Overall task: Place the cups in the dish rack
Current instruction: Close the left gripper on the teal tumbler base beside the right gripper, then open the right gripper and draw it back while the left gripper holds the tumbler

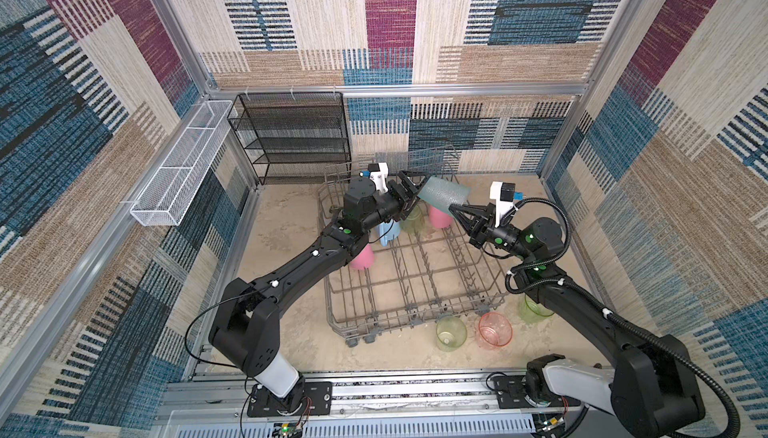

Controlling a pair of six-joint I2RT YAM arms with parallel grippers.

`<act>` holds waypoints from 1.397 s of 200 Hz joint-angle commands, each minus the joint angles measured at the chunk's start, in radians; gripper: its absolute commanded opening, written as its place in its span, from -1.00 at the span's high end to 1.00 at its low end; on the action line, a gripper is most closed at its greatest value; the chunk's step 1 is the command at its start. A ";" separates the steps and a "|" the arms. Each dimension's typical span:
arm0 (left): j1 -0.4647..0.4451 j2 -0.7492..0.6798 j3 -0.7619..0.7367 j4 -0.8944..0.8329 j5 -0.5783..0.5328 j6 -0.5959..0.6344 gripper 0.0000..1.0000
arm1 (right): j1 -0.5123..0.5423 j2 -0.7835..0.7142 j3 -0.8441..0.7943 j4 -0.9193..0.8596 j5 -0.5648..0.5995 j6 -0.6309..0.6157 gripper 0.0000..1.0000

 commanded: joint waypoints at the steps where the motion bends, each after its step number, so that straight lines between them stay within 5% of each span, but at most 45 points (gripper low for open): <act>1: -0.013 0.014 0.015 0.069 0.002 -0.045 -0.93 | 0.001 -0.003 0.002 0.035 -0.002 0.005 1.00; 197: -0.046 0.053 0.025 0.110 -0.042 -0.009 -0.50 | 0.002 0.008 0.020 0.000 0.000 0.012 1.00; 229: -0.046 0.044 0.014 0.096 -0.049 0.011 -0.49 | 0.002 0.009 0.023 -0.012 0.004 0.010 0.48; 279: -0.035 0.029 -0.016 0.085 -0.086 0.040 -0.43 | 0.003 0.013 0.030 -0.030 0.008 0.008 0.17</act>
